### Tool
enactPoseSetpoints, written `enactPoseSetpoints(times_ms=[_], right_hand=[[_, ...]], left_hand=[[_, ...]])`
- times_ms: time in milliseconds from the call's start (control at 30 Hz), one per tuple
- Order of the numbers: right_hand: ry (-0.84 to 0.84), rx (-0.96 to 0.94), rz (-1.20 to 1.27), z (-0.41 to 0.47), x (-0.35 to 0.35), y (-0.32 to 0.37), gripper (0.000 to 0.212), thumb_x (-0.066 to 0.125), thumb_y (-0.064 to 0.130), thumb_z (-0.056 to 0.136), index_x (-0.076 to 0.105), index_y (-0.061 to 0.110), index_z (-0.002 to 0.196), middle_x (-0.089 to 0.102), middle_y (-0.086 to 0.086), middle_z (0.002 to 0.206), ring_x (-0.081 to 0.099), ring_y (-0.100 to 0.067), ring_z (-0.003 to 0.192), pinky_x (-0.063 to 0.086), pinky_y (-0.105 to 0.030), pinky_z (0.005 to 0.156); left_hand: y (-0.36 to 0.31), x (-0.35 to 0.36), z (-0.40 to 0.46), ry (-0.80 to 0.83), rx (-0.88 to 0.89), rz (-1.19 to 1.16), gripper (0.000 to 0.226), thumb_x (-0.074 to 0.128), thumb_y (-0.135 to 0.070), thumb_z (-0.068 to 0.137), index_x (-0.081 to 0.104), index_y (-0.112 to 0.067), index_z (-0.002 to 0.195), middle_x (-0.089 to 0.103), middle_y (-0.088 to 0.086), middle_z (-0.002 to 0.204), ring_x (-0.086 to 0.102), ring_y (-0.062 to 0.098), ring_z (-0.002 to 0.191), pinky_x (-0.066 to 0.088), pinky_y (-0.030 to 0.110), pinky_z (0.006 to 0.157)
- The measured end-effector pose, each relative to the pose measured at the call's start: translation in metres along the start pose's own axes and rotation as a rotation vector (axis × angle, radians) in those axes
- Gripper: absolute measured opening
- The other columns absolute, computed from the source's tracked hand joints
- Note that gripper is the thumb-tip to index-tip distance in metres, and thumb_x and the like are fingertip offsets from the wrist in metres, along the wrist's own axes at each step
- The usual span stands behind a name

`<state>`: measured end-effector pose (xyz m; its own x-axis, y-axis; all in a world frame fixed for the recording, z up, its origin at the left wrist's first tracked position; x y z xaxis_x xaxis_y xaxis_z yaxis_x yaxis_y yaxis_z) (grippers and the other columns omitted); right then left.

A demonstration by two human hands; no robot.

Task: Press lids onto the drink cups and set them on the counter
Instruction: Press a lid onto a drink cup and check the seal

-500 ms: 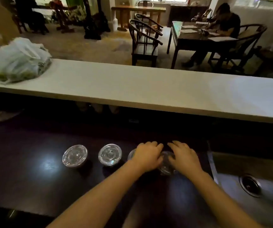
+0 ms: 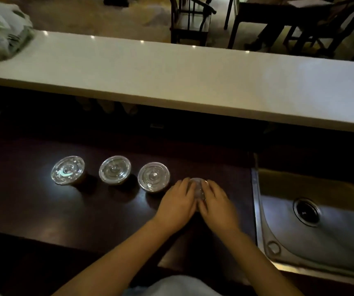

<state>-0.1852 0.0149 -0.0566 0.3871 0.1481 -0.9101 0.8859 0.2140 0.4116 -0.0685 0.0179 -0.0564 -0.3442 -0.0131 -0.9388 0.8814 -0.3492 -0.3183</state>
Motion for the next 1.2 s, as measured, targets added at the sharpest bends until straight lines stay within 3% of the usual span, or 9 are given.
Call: enactPoseSetpoints(times_ms=[100,233,300,500,700,767,867,1033,1200], right_hand=[[-0.068,-0.017,0.080,-0.027,0.015,-0.008,0.055,0.036,0.031,0.090,0.034,0.012,0.141,0.035,-0.010,0.147,0.042,-0.025,0.128,0.038,-0.031,0.099],[-0.063,-0.009,0.167,-0.045,0.032,-0.017,0.061,0.011,0.046,0.088,0.000,0.021,0.143,-0.003,0.010,0.152,-0.002,-0.003,0.141,0.010,-0.023,0.111],[-0.075,-0.001,0.157,-0.046,0.035,-0.017,0.061,0.011,0.046,0.089,-0.003,0.021,0.143,-0.007,0.010,0.152,-0.011,-0.001,0.139,0.002,-0.023,0.112],[-0.134,-0.007,-0.001,-0.042,0.036,-0.018,0.057,0.026,0.029,0.091,0.019,0.011,0.144,0.021,-0.004,0.152,0.010,-0.012,0.141,0.004,-0.036,0.113],[-0.178,0.075,-0.073,-0.055,0.034,-0.011,0.058,0.013,0.042,0.096,0.026,0.009,0.142,0.033,-0.009,0.148,0.017,-0.015,0.138,0.006,-0.043,0.111],[-0.237,0.089,-0.081,-0.066,0.029,-0.009,0.056,0.017,0.042,0.096,0.042,0.009,0.134,0.049,-0.010,0.138,0.031,-0.017,0.133,0.016,-0.049,0.109],[-0.387,0.101,-0.018,-0.079,0.012,-0.009,0.043,0.032,0.030,0.090,0.061,0.010,0.115,0.066,-0.008,0.113,0.053,-0.021,0.116,0.020,-0.053,0.109],[-0.224,-0.038,-0.078,-0.056,0.014,-0.009,0.051,0.021,0.033,0.096,0.021,0.014,0.143,0.028,-0.003,0.148,0.015,-0.015,0.140,0.003,-0.037,0.111],[-0.059,-0.126,-0.059,-0.049,0.037,-0.014,0.056,0.027,0.029,0.093,0.010,0.016,0.145,0.021,-0.002,0.152,0.006,-0.010,0.141,0.003,-0.033,0.112]], left_hand=[[-0.010,0.006,-0.022,-0.028,-0.027,-0.063,0.050,0.041,-0.029,0.081,0.053,-0.001,0.121,0.059,0.019,0.121,0.061,0.030,0.103,0.055,0.035,0.081],[-0.011,0.019,-0.036,-0.029,-0.102,-0.120,0.058,0.037,-0.028,0.084,0.040,0.000,0.135,0.046,0.019,0.140,0.047,0.029,0.126,0.046,0.038,0.097],[-0.009,0.024,-0.038,-0.031,-0.115,-0.140,0.061,0.035,-0.030,0.086,0.029,-0.003,0.141,0.033,0.016,0.149,0.033,0.024,0.136,0.036,0.037,0.104],[-0.005,0.028,-0.037,-0.013,-0.082,-0.161,0.060,0.032,-0.030,0.089,0.021,-0.006,0.143,0.026,0.011,0.152,0.028,0.018,0.138,0.039,0.039,0.104],[0.012,0.019,-0.024,0.203,0.110,-0.102,0.062,0.023,-0.037,0.092,0.011,-0.011,0.147,0.006,0.005,0.157,0.012,0.014,0.143,0.029,0.037,0.111],[0.017,0.009,-0.020,0.169,0.161,-0.065,0.058,0.036,-0.026,0.093,0.020,-0.007,0.145,0.018,0.010,0.155,0.025,0.020,0.140,0.036,0.038,0.107],[0.012,-0.001,-0.030,-0.033,0.017,-0.073,0.056,0.045,-0.019,0.088,0.033,0.000,0.139,0.035,0.017,0.147,0.040,0.026,0.132,0.041,0.039,0.104],[-0.015,0.020,-0.058,-0.002,-0.165,-0.090,0.066,0.023,-0.041,0.089,0.014,-0.010,0.146,0.008,0.003,0.155,0.006,0.016,0.143,0.016,0.041,0.112],[-0.013,0.029,-0.058,0.011,-0.187,-0.051,0.063,0.025,-0.042,0.092,0.017,-0.010,0.146,0.012,0.003,0.154,0.013,0.016,0.142,0.021,0.042,0.110]])
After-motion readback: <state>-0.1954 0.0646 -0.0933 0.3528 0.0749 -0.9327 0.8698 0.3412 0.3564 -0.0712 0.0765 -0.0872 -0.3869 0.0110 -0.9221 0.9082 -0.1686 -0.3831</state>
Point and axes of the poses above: each hand's wrist, its own z-axis towards the middle knuckle, its own x-axis out of the palm, y = z × x, the point moved 4 cm from there along z, towards the middle knuckle
